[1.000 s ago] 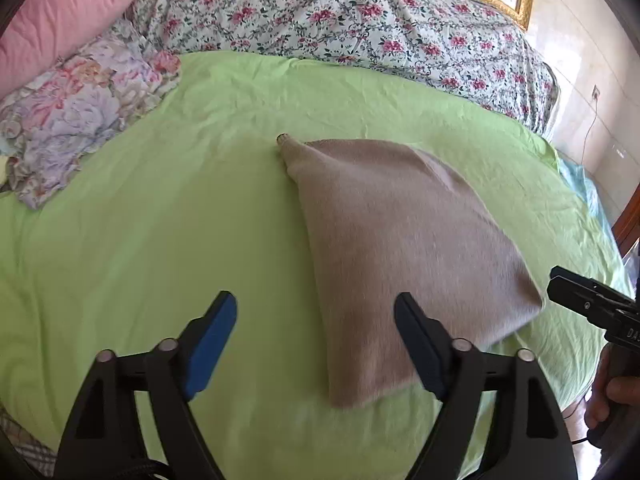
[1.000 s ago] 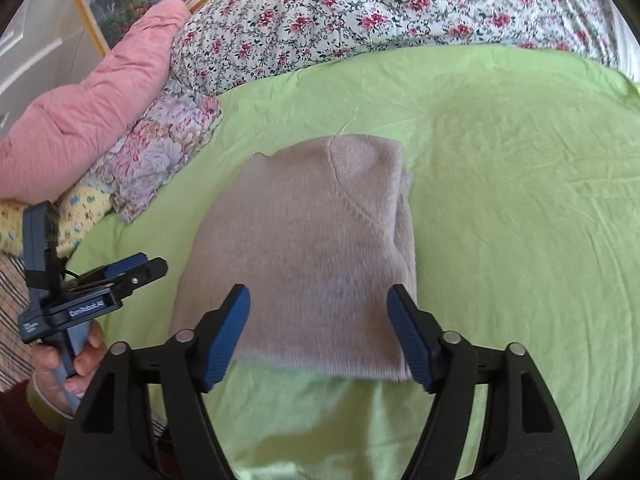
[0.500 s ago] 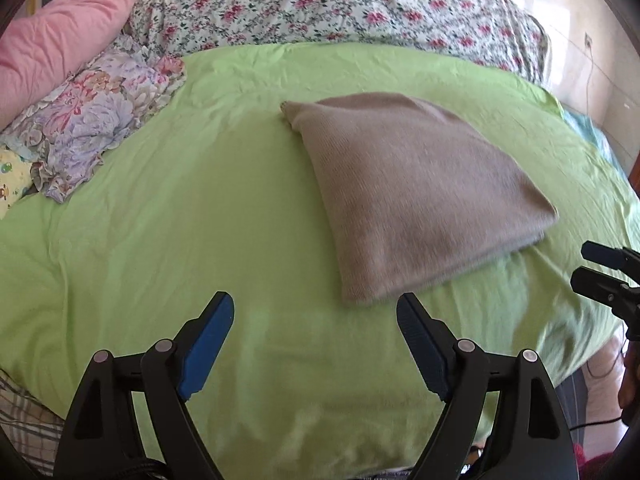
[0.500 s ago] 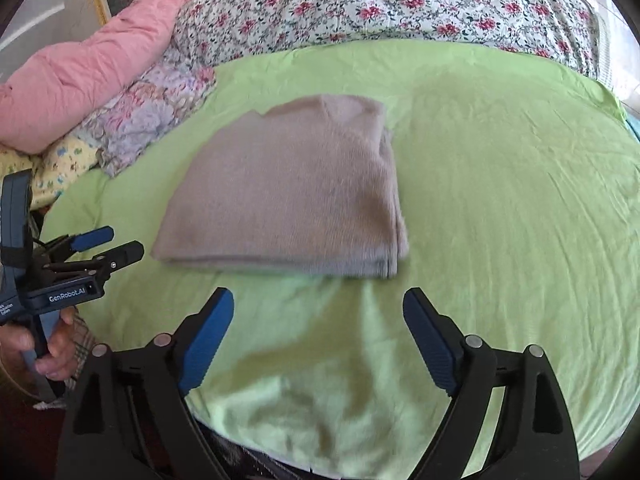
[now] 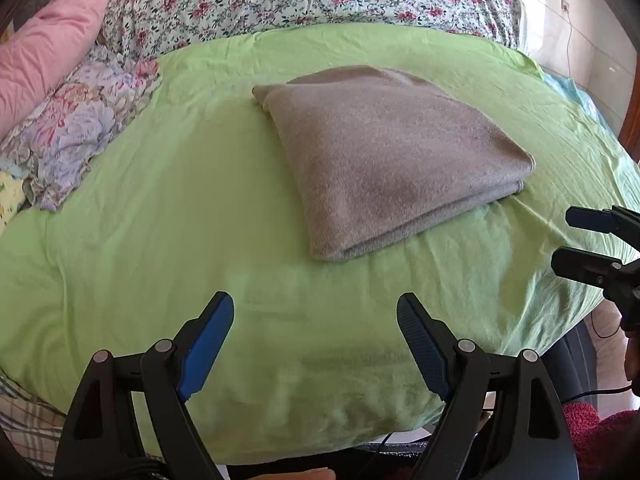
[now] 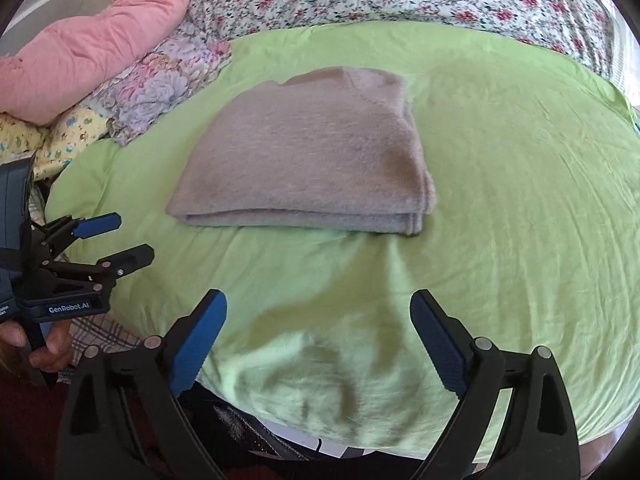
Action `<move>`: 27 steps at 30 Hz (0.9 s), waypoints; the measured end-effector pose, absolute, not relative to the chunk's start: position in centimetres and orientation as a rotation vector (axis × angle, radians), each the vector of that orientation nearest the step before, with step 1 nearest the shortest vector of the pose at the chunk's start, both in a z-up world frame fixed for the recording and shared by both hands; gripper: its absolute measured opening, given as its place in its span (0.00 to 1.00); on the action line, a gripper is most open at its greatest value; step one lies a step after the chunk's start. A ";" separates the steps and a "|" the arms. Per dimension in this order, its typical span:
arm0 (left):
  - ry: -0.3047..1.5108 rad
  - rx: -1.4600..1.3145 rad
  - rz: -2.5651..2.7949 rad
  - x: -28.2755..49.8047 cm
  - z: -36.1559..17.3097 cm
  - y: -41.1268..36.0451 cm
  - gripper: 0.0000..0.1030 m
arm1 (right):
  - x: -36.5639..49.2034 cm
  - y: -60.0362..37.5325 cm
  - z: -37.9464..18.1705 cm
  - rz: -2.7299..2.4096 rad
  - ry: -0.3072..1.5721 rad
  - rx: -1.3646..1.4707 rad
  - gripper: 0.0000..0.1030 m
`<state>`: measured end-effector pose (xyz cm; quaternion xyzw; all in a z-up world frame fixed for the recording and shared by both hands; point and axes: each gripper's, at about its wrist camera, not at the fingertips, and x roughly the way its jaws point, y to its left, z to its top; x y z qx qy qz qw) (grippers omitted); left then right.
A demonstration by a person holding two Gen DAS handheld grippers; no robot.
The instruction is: Fold small clothes
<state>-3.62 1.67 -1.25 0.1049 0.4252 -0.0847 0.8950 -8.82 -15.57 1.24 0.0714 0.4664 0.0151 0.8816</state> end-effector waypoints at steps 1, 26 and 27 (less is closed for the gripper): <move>0.878 0.216 -0.177 -3.5 -1.1 1.8 0.82 | -8.7 -15.5 1.3 0.035 0.969 0.147 0.91; 0.856 0.176 -0.136 4.0 0.7 1.2 0.86 | 0.2 -16.8 1.7 0.052 0.973 0.128 0.97; 0.856 0.173 -0.134 4.3 0.7 1.3 0.86 | 0.5 -16.8 1.8 0.054 0.972 0.130 0.97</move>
